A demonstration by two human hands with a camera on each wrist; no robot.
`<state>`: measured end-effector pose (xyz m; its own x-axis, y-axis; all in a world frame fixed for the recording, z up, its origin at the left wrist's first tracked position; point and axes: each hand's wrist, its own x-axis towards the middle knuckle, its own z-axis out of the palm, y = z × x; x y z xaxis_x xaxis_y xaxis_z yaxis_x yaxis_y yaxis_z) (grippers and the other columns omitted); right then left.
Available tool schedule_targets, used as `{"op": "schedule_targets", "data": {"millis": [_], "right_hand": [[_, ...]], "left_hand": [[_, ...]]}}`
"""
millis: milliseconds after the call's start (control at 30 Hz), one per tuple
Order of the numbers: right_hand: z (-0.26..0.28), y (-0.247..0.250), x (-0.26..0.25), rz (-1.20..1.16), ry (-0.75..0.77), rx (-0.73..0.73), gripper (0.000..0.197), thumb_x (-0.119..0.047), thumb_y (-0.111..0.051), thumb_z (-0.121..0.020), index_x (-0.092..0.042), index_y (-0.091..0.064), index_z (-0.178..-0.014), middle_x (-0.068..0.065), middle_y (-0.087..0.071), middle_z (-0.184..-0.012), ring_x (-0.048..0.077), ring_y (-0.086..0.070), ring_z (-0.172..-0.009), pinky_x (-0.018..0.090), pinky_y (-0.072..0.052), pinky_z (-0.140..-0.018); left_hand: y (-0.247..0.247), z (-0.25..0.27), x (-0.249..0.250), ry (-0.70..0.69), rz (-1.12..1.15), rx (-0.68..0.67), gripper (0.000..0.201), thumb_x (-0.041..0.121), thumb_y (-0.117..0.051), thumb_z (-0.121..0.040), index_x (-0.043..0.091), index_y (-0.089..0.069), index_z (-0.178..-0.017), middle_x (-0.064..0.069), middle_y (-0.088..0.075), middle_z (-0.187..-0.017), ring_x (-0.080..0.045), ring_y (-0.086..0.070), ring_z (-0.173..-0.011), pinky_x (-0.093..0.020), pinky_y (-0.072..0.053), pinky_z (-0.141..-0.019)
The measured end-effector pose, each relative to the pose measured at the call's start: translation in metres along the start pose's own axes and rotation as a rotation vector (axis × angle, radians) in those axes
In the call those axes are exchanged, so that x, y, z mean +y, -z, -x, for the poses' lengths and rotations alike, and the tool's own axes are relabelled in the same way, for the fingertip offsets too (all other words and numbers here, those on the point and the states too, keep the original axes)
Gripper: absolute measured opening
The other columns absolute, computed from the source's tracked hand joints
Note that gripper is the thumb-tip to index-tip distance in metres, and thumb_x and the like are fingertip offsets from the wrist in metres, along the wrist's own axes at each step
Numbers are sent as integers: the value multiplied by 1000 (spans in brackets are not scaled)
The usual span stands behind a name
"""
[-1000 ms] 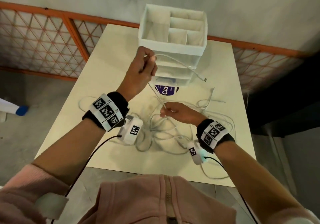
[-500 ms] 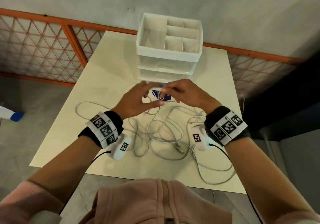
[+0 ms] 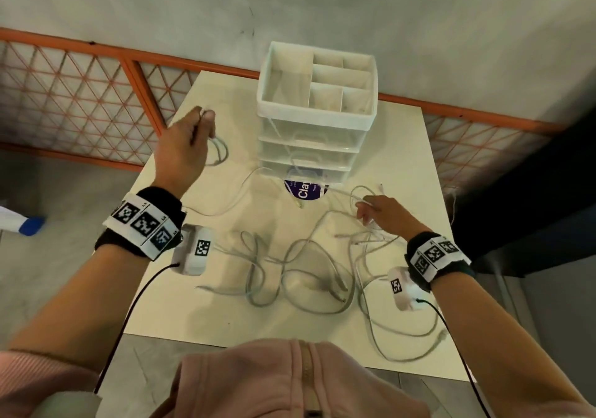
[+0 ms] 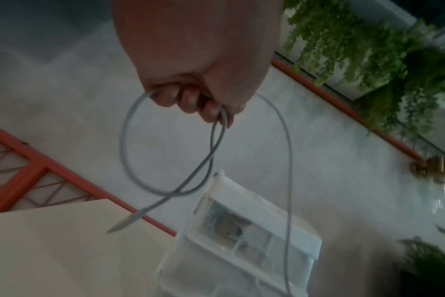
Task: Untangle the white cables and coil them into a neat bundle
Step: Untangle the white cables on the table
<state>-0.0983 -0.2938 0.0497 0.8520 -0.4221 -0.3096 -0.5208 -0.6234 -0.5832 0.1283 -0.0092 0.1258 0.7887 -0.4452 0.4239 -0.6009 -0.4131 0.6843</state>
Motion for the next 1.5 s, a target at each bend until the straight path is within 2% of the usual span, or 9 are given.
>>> {"op": "schedule_targets", "data": {"millis": [200, 333, 567, 667, 833, 967, 1067, 1233, 1500], "right_hand": [[-1, 45, -41, -177, 132, 208, 28, -24, -46, -99, -15, -61, -77, 0, -54, -55, -3, -55, -43, 15, -44, -59], [-4, 72, -60, -25, 143, 346, 18, -22, -48, -96, -15, -61, -86, -1, -56, -60, 7, -56, -54, 11, -38, -51], [-1, 27, -65, 108, 98, 9, 55, -18, -73, -81, -17, -50, -130, 7, -53, -126, 19, -51, -114, 24, -40, -96], [3, -3, -98, -187, 248, -67, 45, -28, -71, -82, -20, -56, -124, 0, -57, -125, 8, -53, -108, 7, -40, -86], [-3, -18, -121, -217, 348, -129, 8, -23, -59, -92, -17, -64, -91, 7, -68, -90, 22, -65, -86, 42, -52, -86], [-3, -4, -124, -137, 313, -130, 19, -19, -73, -81, -6, -64, -91, -2, -56, -61, 7, -53, -56, 19, -44, -63], [-1, -10, -133, -42, 312, -160, 27, -19, -77, -76, -11, -60, -95, 1, -55, -74, 13, -52, -68, 31, -46, -69], [-3, -21, -103, -175, 202, -261, 35, -19, -77, -77, -12, -55, -103, 4, -62, -88, 11, -56, -74, 19, -46, -69], [19, -79, 9, 225, 171, -327, 42, 21, -40, -71, 0, -71, -89, -1, -47, -81, -5, -40, -68, 5, -34, -63]], "left_hand": [[-23, 23, -18, 264, -289, -391, 32, 44, -53, -92, 15, -65, -94, -7, -60, -87, -31, -59, -90, -33, -41, -73], [-27, 31, -21, 317, -100, -525, 31, 36, -73, -79, 13, -61, -96, -2, -51, -72, -18, -49, -71, -23, -38, -62], [-15, 30, 11, 107, 130, -574, 35, 35, -49, -97, 11, -64, -77, -5, -38, -57, -8, -35, -49, -15, -27, -49], [-16, 30, 31, 139, 300, -653, 35, 31, -43, -99, 4, -63, -87, -2, -38, -60, -4, -37, -49, -10, -30, -51], [-16, 31, 37, 222, 382, -768, 32, 23, -41, -101, 5, -62, -87, -1, -42, -58, -4, -35, -48, -13, -26, -46], [-17, 38, 22, 328, 332, -936, 26, 13, -40, -99, 5, -65, -98, -7, -59, -71, -16, -45, -58, -19, -36, -54], [-28, 46, 30, 315, 334, -1025, 28, 23, -40, -101, 6, -61, -106, -2, -63, -74, -9, -48, -56, -18, -40, -56], [-40, 52, 30, 200, 309, -931, 25, 18, -36, -102, 2, -54, -99, 3, -36, -61, -1, -37, -46, -9, -33, -51], [-39, 71, 8, 218, 329, -1006, 13, 10, -35, -101, 15, -44, -94, 2, -66, -83, -3, -51, -57, -20, -41, -57]]}}
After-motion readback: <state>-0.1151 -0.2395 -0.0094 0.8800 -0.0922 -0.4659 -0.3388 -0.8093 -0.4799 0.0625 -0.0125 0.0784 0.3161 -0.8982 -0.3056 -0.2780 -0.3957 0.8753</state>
